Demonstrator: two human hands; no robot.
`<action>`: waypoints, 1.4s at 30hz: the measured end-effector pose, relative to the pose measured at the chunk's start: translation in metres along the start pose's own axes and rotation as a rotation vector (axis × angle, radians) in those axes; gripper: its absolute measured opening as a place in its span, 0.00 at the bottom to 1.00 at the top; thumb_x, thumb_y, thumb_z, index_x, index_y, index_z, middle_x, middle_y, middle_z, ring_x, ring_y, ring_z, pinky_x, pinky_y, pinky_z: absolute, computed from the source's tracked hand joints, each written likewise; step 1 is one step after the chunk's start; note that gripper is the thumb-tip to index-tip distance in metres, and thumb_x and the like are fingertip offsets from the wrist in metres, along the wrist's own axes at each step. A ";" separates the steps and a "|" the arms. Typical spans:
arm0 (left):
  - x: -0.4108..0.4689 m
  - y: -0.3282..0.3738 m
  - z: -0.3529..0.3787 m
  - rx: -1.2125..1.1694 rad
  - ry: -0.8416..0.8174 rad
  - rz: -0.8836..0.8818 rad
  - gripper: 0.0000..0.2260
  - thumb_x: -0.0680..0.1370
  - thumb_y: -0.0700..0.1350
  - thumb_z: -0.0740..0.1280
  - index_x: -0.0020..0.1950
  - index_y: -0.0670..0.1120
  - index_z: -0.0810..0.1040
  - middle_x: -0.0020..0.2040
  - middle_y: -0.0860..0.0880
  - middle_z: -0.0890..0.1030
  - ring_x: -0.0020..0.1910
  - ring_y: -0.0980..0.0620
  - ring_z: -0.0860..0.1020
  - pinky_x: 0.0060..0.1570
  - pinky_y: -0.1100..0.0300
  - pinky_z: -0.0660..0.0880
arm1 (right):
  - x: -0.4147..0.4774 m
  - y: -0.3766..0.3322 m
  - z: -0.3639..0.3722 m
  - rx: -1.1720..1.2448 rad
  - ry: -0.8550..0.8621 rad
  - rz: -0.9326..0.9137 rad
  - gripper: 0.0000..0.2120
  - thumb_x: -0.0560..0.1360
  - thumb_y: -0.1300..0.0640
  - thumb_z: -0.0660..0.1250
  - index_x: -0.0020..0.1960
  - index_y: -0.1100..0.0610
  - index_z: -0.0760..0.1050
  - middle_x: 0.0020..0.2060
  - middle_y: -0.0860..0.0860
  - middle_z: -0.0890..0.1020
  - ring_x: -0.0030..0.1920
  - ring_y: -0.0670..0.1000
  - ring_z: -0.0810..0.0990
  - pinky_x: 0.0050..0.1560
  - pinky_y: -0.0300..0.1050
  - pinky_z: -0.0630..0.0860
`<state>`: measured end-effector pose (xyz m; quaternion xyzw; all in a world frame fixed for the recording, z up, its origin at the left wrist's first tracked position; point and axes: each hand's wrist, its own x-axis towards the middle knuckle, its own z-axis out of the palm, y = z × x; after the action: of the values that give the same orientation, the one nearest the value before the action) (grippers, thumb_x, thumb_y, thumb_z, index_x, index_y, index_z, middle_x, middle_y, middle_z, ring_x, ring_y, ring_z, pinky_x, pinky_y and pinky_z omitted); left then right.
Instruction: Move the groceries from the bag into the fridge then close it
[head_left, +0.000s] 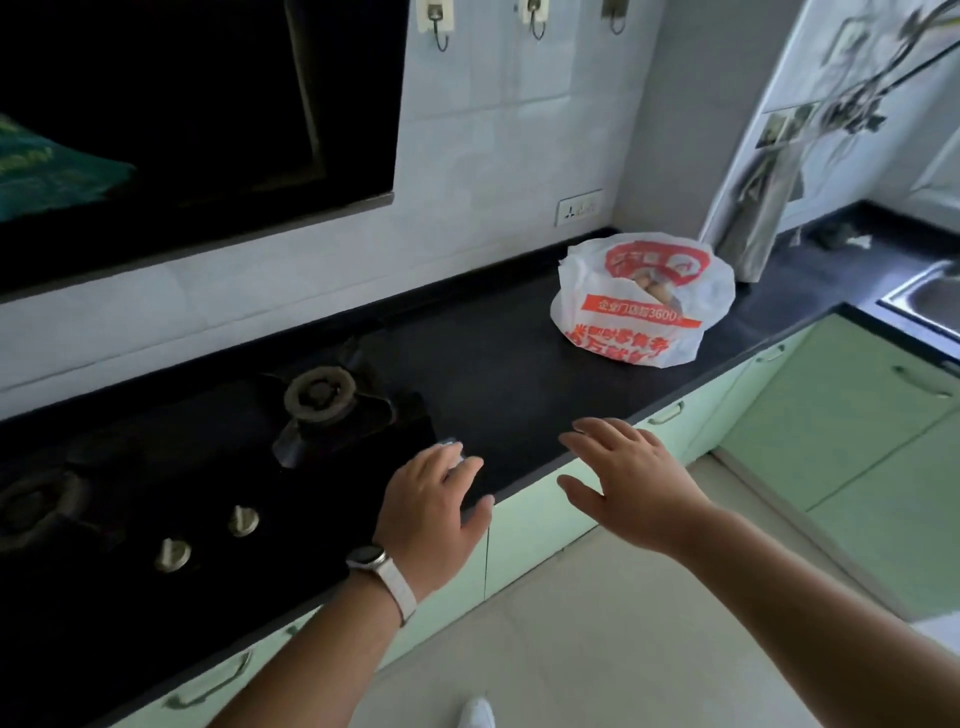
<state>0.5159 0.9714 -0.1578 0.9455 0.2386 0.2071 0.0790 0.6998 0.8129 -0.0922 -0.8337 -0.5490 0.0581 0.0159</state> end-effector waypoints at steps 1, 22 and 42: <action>0.011 -0.007 0.004 -0.016 -0.009 0.014 0.19 0.75 0.55 0.62 0.58 0.46 0.81 0.58 0.45 0.81 0.60 0.43 0.77 0.56 0.48 0.76 | 0.005 0.001 -0.001 -0.003 0.006 0.029 0.26 0.80 0.38 0.53 0.75 0.46 0.61 0.74 0.45 0.65 0.75 0.50 0.61 0.74 0.50 0.59; 0.186 0.044 0.086 -0.075 -0.128 0.264 0.21 0.77 0.57 0.59 0.65 0.49 0.76 0.62 0.46 0.79 0.64 0.44 0.76 0.57 0.46 0.76 | 0.053 0.149 -0.005 0.072 0.070 0.310 0.29 0.79 0.35 0.49 0.76 0.45 0.59 0.74 0.45 0.65 0.75 0.49 0.61 0.73 0.49 0.58; 0.382 0.211 0.187 -0.047 -0.233 0.284 0.20 0.78 0.57 0.61 0.66 0.49 0.73 0.62 0.50 0.78 0.62 0.50 0.75 0.59 0.49 0.76 | 0.104 0.409 -0.027 0.246 0.170 0.246 0.26 0.80 0.37 0.55 0.74 0.47 0.64 0.71 0.45 0.69 0.72 0.51 0.65 0.70 0.49 0.63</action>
<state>0.9904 0.9627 -0.1385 0.9851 0.0870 0.1110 0.0980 1.1166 0.7469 -0.1107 -0.8882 -0.4282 0.0557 0.1567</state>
